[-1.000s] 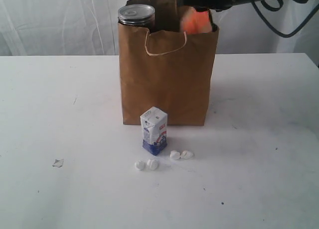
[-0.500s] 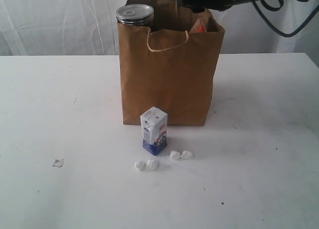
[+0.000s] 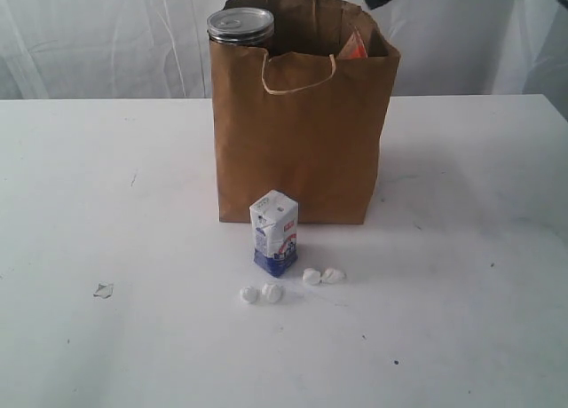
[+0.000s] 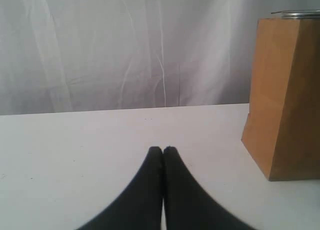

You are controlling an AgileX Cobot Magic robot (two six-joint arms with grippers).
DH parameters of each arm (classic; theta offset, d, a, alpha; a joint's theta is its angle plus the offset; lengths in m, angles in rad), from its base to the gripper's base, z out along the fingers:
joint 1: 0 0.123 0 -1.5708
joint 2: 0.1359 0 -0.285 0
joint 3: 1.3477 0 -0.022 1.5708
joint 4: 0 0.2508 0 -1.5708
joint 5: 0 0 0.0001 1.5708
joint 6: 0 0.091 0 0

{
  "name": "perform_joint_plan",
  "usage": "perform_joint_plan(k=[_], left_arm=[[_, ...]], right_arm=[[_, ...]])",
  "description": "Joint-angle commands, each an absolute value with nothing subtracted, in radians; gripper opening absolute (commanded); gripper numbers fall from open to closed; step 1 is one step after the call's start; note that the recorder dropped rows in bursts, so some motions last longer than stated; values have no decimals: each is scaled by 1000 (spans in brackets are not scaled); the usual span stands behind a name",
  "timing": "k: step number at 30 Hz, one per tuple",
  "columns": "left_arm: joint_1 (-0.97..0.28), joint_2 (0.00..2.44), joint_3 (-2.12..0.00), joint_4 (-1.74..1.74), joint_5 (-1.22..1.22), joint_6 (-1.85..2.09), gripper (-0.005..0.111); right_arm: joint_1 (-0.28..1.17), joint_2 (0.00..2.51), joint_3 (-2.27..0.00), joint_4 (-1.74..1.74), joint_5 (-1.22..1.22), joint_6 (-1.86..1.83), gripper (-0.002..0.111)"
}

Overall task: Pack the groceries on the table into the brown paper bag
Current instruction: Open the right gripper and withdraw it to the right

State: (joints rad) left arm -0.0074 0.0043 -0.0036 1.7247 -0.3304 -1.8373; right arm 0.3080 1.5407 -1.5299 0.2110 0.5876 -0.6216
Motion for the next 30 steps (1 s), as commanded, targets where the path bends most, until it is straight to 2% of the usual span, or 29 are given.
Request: perform_joint_plan(k=[1,4,8,11,16,22,30], left_arm=[[-13,0,0,1744,-332,-1835,0],[-13,0,0,1744,-324,-1835,0],[-13,0,0,1744,-324,-1835,0],[-13,0,0,1744,-324,-1835,0],[-13,0,0,1744,-324,-1835,0],[-13,0,0,1744,-324,-1835,0],[-13,0,0,1744,-324,-1835,0]], right_arm=[[296,1454,-1534,-12,684,-527,10],[296,1404,-1534,-209,781,-399,1],[296,1370,-1534,-518,995,-209,0],[267,1370,-1534,-589,1221,-162,0],[197,1353,-1443,-519,1221,-16,0],[161,1349,-1230,-494,1207,46,0],[159,1349,-860,-457,843,197,0]])
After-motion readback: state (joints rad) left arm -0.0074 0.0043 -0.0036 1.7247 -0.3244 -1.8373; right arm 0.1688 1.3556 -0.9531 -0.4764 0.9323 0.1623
